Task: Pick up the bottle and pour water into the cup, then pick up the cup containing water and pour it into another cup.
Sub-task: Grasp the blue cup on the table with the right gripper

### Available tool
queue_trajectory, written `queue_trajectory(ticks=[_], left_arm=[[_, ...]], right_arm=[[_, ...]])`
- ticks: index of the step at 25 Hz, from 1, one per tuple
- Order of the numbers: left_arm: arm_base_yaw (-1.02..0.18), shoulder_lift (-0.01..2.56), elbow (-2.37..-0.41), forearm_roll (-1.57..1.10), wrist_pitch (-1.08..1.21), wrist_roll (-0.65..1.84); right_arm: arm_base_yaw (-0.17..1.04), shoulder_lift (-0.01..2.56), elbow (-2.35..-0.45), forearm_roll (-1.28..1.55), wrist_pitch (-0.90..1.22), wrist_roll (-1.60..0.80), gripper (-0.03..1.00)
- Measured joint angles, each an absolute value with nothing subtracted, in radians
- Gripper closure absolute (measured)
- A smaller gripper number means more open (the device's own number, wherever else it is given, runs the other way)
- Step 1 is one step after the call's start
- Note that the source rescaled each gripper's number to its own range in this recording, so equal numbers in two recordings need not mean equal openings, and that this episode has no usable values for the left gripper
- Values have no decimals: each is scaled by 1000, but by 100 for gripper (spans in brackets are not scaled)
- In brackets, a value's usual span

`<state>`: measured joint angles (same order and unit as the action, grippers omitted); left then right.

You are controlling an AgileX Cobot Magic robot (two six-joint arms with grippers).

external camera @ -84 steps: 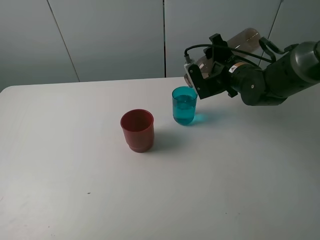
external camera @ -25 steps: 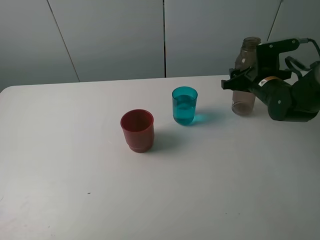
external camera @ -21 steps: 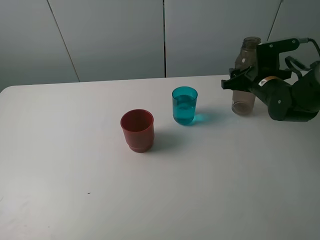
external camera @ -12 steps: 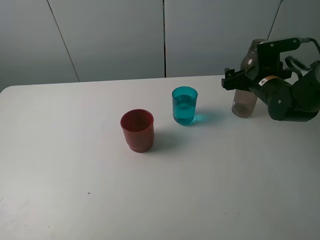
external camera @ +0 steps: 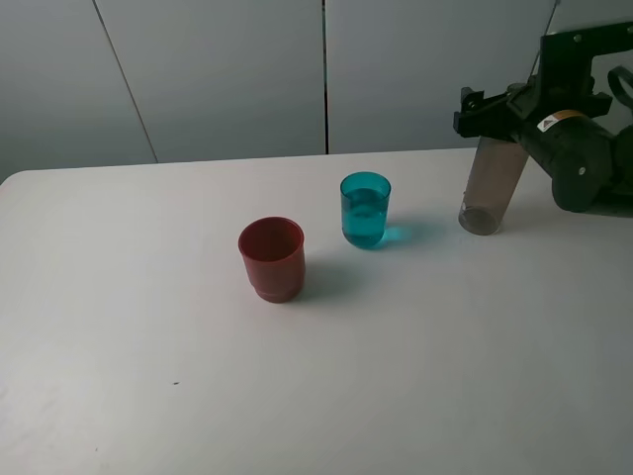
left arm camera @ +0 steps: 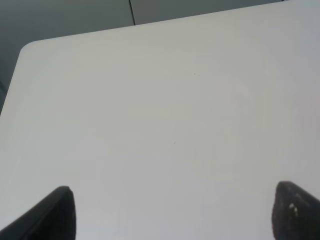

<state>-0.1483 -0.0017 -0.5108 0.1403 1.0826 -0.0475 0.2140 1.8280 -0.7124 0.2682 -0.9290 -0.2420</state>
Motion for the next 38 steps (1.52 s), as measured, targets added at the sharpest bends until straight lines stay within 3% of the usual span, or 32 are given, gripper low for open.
queue_trajectory(ticks=[6, 10, 17, 23, 29, 38], left_arm=[[-148, -2, -511, 140, 1083, -47], [-148, -2, -511, 140, 1083, -47], [-148, -2, -511, 140, 1083, -47], [-148, -2, -511, 140, 1083, -47], [-148, -2, -511, 140, 1083, -47], [-148, -2, -511, 140, 1083, -47]], right_arm=[[214, 1703, -711, 272, -867, -280, -3], [210, 1599, -711, 217, -666, -272, -3], [213, 1388, -711, 21, -319, -43, -3], [309, 1271, -690, -21, -100, 10, -3], [443, 1302, -583, -7, -213, -16, -3], [464, 1557, -454, -14, -572, -17, -3]])
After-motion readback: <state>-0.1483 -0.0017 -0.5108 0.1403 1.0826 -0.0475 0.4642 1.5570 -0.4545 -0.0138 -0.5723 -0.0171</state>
